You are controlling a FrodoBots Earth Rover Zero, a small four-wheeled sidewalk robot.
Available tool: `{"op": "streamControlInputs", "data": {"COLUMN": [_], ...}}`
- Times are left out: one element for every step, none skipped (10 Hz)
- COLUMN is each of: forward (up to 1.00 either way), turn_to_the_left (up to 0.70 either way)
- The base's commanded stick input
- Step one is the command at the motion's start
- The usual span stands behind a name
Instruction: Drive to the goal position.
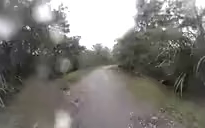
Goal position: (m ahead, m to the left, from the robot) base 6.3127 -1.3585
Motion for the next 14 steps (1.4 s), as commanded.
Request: {"op": "streamControlInputs", "data": {"forward": [0.85,0.85,0.85,0.85,0.85,0.85,0.85,0.85,0.85,0.85,0.85,0.85,0.85,0.85], "turn_to_the_left": [0.32,0.15,0.00,0.00,0.00,0.00,0.00,0.00,0.00,0.00,0.00,0.00,0.00,0.00]}}
